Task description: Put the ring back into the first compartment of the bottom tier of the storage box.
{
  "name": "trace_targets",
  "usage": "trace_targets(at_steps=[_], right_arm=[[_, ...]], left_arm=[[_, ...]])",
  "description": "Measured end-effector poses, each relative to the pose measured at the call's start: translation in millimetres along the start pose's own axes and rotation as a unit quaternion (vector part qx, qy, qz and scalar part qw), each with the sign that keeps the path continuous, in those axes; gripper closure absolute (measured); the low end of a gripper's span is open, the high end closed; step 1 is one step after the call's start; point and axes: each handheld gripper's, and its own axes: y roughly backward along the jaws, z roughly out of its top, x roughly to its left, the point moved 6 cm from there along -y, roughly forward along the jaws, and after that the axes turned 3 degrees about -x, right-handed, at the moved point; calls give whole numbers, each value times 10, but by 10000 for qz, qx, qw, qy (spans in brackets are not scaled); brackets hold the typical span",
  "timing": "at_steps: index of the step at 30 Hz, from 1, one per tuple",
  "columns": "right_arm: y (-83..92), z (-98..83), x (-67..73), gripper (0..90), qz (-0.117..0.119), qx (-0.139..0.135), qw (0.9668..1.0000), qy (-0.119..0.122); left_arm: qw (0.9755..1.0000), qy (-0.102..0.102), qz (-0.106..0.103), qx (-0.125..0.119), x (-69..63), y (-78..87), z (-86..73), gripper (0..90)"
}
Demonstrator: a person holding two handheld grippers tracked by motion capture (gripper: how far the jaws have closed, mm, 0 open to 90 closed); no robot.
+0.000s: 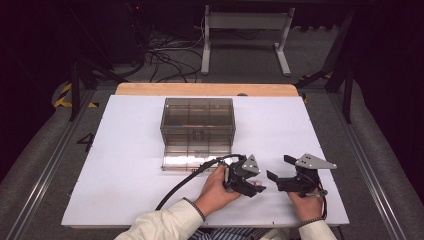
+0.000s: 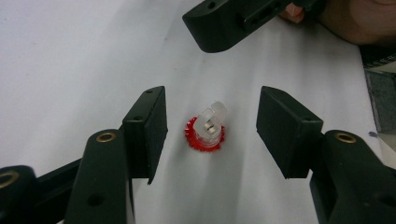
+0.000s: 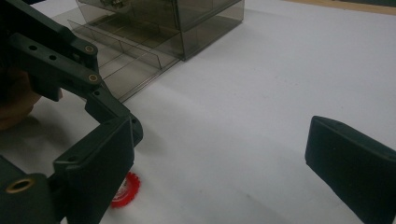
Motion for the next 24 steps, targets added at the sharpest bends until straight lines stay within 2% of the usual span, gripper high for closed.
trace_targets(at_steps=[12, 16, 17, 24], right_arm=[[0, -2, 2, 85, 10, 15, 10000, -12], [0, -2, 2, 85, 11, 15, 10000, -9], [0, -2, 2, 85, 11, 15, 10000, -9], [-1, -2, 2, 85, 15, 16, 10000, -14]], left_arm=[[9999, -73, 54, 63, -1, -26, -11, 475], [9999, -117, 47, 63, -9, -27, -11, 587], [9999, -123, 49, 70, -9, -28, -13, 587], [9997, -158, 128, 142, -5, -34, -23, 735]])
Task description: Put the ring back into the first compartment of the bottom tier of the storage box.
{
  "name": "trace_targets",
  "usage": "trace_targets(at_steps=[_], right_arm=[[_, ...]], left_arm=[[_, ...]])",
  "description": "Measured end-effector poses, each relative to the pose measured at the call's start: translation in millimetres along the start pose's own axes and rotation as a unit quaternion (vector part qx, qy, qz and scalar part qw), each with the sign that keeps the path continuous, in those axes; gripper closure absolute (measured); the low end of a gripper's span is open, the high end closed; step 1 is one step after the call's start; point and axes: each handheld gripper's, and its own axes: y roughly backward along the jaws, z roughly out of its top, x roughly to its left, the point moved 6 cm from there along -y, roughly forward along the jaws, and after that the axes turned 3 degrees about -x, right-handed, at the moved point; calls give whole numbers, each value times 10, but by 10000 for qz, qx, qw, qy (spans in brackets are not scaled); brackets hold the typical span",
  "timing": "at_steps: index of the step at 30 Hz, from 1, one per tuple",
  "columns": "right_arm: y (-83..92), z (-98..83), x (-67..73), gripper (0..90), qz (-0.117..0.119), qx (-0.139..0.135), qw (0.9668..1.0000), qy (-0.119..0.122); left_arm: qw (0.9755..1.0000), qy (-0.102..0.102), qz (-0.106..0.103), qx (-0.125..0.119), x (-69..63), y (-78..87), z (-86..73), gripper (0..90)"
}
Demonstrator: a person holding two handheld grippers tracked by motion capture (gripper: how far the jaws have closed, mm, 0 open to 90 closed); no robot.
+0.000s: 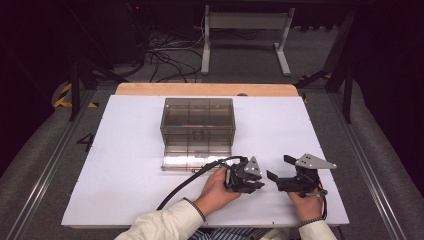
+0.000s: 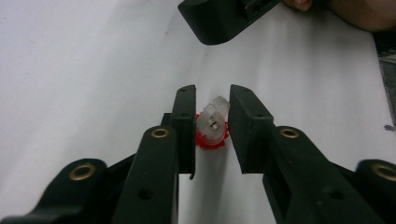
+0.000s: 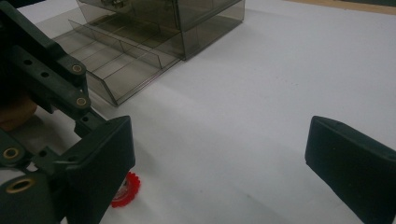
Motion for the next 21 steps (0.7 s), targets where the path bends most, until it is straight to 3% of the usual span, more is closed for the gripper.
trace_targets(at_steps=[6, 21], right_arm=[[0, 1, -1, 85, 7, -7, 10000, -8], [1, 4, -5, 85, 2, -32, 10000, -24]], left_arm=[[9999, -90, 61, -19, -14, 32, 13, 830], [9997, -176, 118, -90, -58, 130, 54, 844]])
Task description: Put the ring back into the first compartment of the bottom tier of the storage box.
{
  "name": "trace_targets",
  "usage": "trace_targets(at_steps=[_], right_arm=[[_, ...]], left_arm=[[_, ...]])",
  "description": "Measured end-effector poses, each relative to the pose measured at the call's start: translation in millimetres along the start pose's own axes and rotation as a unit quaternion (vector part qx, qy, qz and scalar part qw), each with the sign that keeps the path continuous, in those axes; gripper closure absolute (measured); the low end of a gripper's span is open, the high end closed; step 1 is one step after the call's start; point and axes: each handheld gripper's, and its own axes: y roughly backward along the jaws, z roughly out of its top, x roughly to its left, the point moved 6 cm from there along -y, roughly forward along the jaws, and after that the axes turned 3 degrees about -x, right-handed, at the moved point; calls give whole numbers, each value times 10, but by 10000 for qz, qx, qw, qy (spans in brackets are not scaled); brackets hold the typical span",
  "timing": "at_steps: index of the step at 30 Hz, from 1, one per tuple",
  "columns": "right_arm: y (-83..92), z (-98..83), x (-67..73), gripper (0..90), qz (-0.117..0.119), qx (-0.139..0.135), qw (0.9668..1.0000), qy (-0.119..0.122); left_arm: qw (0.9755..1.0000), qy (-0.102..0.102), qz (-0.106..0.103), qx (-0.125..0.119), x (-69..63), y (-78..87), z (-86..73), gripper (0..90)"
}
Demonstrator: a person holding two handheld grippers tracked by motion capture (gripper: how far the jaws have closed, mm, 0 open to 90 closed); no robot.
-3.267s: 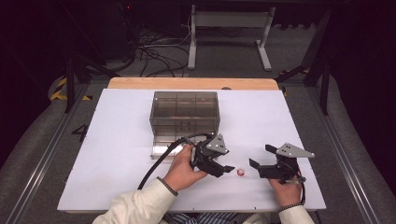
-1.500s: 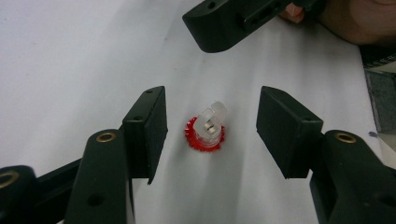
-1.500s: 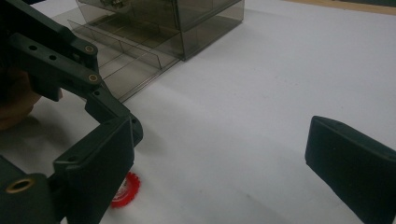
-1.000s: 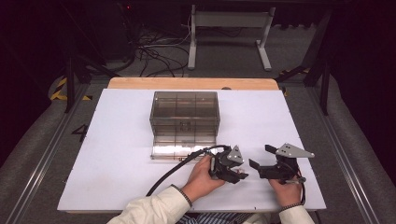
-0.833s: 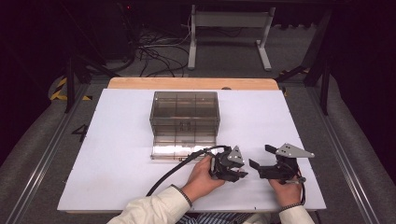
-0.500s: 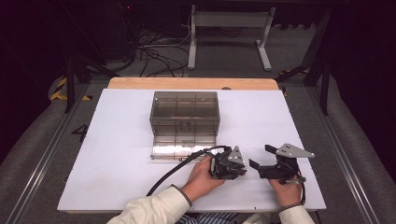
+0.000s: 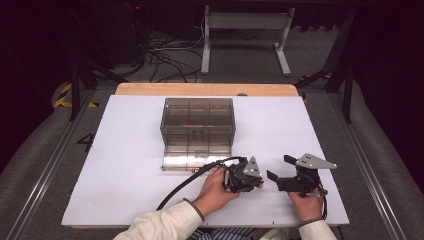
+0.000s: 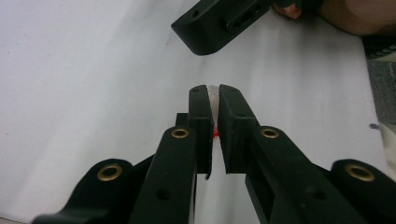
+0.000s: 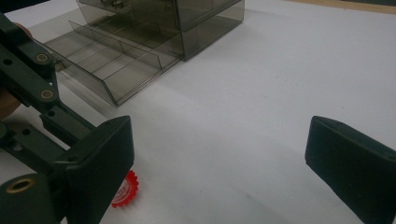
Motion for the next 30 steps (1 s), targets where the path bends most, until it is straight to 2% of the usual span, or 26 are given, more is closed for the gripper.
trace_targets(at_steps=[12, 24, 30], right_arm=[[1, -1, -3, 85, -3, 4, 10000, 14], [2, -2, -2, 85, 4, 6, 10000, 17], [3, 0, 2, 85, 3, 6, 10000, 3]], left_arm=[[9999, -49, 21, -143, -33, 205, 54, 844], [9998, -19, 98, -166, -5, 261, 60, 844], [9997, -10, 180, -150, 26, 359, 82, 844]])
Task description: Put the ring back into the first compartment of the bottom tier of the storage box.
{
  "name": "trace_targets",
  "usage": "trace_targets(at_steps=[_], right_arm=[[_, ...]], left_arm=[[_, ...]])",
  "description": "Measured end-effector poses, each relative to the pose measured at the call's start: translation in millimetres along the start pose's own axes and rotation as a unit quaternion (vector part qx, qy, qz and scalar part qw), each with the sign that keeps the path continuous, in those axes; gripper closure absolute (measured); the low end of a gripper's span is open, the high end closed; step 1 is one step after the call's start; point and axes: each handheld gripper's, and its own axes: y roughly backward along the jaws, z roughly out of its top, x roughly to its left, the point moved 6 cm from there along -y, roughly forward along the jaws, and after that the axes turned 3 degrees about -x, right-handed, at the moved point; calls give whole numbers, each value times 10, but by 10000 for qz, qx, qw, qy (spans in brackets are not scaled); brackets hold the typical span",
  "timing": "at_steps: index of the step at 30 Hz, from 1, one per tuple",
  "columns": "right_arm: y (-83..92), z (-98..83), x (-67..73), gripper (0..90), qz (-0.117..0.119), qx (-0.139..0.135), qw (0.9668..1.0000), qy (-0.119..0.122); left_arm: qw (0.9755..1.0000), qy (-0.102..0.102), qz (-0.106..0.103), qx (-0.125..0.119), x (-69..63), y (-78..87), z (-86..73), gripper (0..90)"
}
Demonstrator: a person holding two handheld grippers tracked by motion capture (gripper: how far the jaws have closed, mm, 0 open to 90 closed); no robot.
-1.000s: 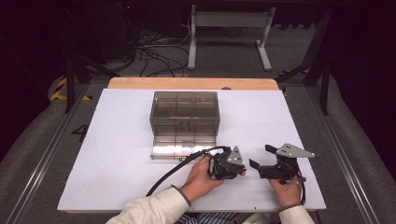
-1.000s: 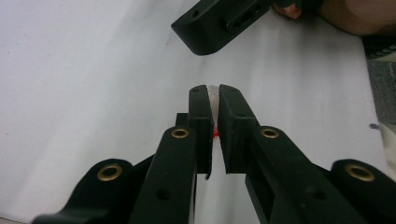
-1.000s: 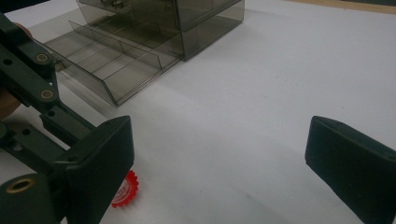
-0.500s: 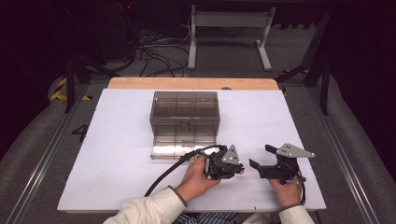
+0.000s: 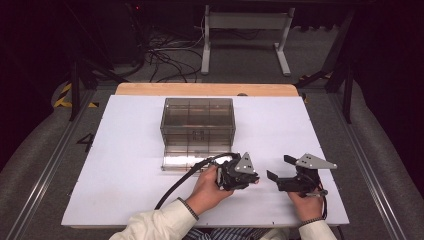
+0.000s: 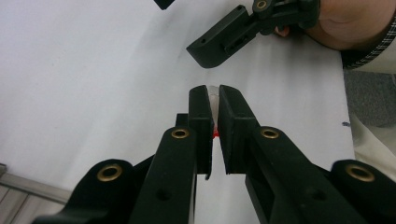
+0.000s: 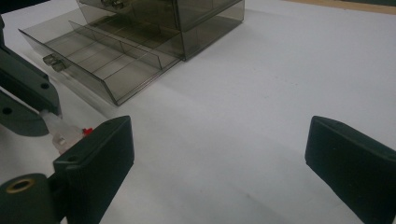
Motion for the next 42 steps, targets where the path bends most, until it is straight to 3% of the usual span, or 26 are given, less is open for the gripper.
trace_targets(at_steps=[13, 26, 42], right_arm=[[-2, -2, 2, 85, 3, 11, 10000, 11], [2, -4, -1, 85, 16, 6, 10000, 19], [3, -8, -2, 85, 20, 10, 10000, 16]], left_arm=[[9998, 36, 172, 0, 94, 230, -44, 843], [9996, 76, 273, 16, 157, 314, -59, 843], [9982, 256, 547, 36, 337, 600, -194, 842]])
